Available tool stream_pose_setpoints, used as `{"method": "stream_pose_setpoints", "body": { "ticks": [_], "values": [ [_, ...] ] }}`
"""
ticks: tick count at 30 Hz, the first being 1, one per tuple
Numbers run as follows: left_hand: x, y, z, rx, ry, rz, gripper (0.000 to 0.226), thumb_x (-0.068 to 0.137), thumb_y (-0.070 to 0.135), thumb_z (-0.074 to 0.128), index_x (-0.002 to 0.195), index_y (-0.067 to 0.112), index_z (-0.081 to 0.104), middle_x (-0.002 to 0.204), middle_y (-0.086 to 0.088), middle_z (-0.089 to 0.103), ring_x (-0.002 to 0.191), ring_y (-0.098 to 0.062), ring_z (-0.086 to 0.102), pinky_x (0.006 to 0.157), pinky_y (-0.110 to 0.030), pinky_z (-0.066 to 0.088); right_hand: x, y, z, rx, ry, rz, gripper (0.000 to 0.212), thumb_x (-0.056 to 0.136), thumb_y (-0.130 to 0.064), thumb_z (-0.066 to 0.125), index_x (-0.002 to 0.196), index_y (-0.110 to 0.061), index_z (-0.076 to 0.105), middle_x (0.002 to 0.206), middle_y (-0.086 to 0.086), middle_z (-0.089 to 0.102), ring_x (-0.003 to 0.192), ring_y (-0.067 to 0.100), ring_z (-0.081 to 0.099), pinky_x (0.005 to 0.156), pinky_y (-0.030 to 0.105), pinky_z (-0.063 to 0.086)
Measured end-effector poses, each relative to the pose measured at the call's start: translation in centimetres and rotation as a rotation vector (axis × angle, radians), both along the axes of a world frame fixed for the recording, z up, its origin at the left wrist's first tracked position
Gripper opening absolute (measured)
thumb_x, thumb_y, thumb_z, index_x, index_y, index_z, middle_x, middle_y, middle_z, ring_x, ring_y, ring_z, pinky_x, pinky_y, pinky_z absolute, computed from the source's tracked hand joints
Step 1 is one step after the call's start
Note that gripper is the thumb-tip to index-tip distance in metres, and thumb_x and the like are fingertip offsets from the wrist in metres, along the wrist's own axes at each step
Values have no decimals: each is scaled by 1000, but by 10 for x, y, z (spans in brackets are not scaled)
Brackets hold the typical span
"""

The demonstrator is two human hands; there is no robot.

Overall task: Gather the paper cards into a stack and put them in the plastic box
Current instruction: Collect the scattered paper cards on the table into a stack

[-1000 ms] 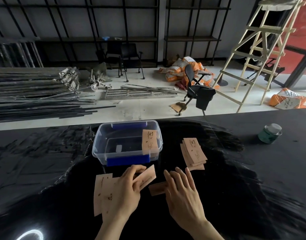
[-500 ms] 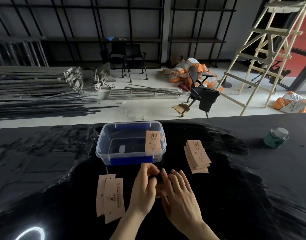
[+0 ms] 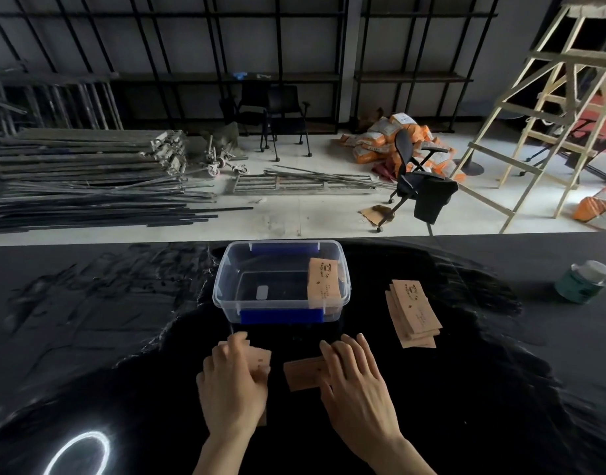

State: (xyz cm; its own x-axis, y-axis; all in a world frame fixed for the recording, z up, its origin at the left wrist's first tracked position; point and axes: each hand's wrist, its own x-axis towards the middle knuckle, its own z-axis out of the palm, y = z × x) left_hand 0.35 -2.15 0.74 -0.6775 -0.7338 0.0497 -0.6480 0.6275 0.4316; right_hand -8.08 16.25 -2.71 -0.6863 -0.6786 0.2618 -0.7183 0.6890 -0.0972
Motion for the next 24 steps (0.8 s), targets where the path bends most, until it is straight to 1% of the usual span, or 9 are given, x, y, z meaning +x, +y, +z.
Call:
{"method": "stream_pose_setpoints", "body": {
  "ticks": [3,4,7,10,13,16,20,22,24],
  "values": [
    [-3,-1,8,155,191,-191,59,83,15,76,125,43,47,123,14,60,106,-11,63,85,-35,59,1,-2,2,16,-11,0,60,91,-40,59,143,-13,47,134,9,64,135,32,52,121,46,19],
    [-6,-1,12,175,219,-287,56,84,13,75,121,46,49,119,20,63,102,-4,63,84,-31,60,1,-2,1,21,-15,5,63,90,-39,62,144,-13,46,137,9,63,137,32,51,119,45,16],
    [-19,5,27,182,224,-518,40,92,15,69,114,45,56,107,26,71,99,7,68,88,-22,58,1,1,-1,-3,-17,26,65,93,-37,54,150,-11,37,146,10,58,143,30,43,120,42,11],
    [-32,19,33,258,240,-616,35,95,10,62,112,40,54,106,22,71,100,9,67,89,-14,55,2,0,-1,-90,-37,10,76,91,-35,67,153,-5,34,152,13,51,147,27,37,122,38,12],
    [-39,35,27,405,268,-591,32,98,5,57,110,34,48,101,15,69,93,7,71,81,-13,59,5,1,-3,-172,-68,-43,89,89,-39,73,156,-3,26,159,13,41,150,23,29,124,33,23],
    [-41,42,17,433,292,-596,33,97,4,58,110,31,45,102,15,66,95,8,69,79,-10,58,7,3,-4,-221,-109,-68,91,91,-43,69,159,-9,20,163,10,33,149,21,30,114,34,39],
    [-37,48,13,379,353,-598,41,92,5,59,118,32,41,120,14,53,110,0,60,95,-19,56,6,0,-2,-136,-17,21,66,96,-44,51,154,-14,36,153,6,50,149,25,26,114,45,40],
    [-31,46,10,263,410,-527,50,83,2,63,120,29,44,132,13,47,123,0,51,105,-21,47,5,-1,-4,-113,-2,19,63,94,-42,57,148,-12,43,144,7,59,145,26,32,114,44,40],
    [-21,38,6,177,413,-381,49,81,7,67,119,29,47,129,14,49,120,0,47,105,-23,39,4,-1,-6,-87,9,-6,66,90,-40,71,144,-12,47,139,8,62,144,26,36,118,42,35]
  ]
}}
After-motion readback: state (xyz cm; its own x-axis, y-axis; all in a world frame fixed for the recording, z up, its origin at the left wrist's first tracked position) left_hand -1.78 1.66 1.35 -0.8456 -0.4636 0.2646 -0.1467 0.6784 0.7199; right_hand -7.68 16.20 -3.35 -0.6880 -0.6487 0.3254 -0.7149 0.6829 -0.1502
